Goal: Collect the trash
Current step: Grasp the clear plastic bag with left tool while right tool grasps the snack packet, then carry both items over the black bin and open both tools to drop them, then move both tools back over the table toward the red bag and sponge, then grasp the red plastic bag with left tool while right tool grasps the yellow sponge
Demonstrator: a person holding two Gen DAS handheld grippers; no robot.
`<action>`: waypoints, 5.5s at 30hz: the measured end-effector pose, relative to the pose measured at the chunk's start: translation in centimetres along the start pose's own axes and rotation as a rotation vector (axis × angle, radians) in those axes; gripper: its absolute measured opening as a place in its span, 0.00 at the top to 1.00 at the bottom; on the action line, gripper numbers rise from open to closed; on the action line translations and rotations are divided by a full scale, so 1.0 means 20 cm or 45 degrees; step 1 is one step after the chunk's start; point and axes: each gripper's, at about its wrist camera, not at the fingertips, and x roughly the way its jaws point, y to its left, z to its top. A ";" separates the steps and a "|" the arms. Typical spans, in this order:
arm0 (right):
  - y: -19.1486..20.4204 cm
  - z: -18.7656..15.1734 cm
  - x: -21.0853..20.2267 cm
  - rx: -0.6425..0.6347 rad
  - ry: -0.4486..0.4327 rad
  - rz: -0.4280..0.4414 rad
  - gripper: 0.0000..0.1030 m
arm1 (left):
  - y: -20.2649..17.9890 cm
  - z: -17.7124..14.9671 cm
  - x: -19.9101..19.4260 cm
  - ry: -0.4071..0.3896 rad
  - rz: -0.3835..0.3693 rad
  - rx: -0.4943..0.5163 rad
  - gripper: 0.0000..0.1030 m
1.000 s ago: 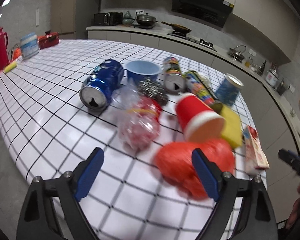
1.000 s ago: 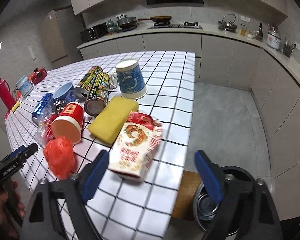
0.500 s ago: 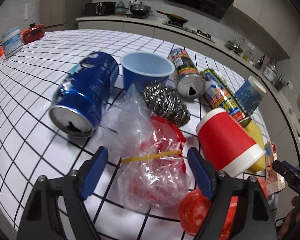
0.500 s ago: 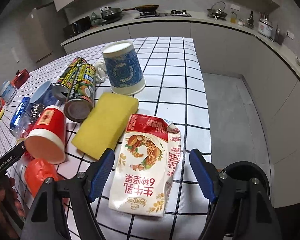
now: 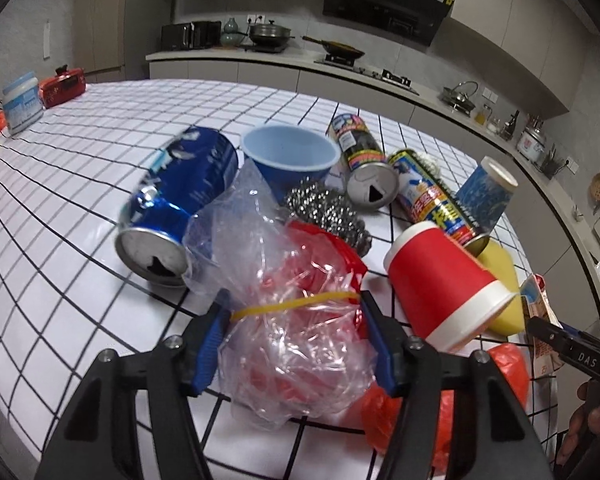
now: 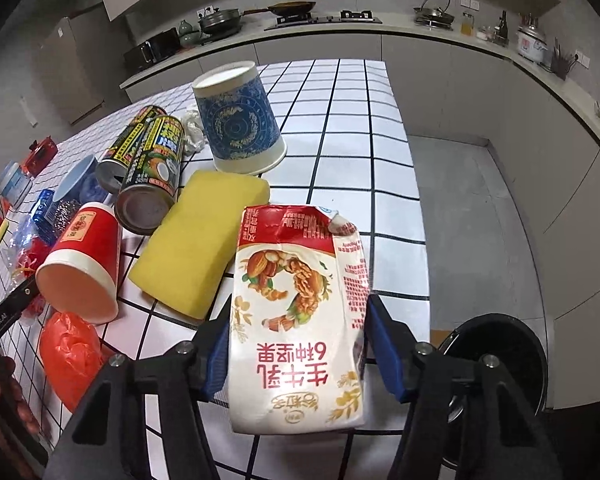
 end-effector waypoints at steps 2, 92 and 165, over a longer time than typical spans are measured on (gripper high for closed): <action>-0.01 0.00 -0.04 0.001 -0.020 0.013 0.42 | 0.00 0.00 -0.04 -0.015 0.005 0.005 0.39; -1.50 -0.49 -0.26 -0.064 0.046 0.022 0.12 | -1.76 -0.52 -0.12 0.069 -0.215 0.304 0.05; 0.22 0.05 -0.09 -0.240 -0.021 0.140 0.12 | 0.03 -0.20 -0.10 0.014 0.098 -0.092 0.09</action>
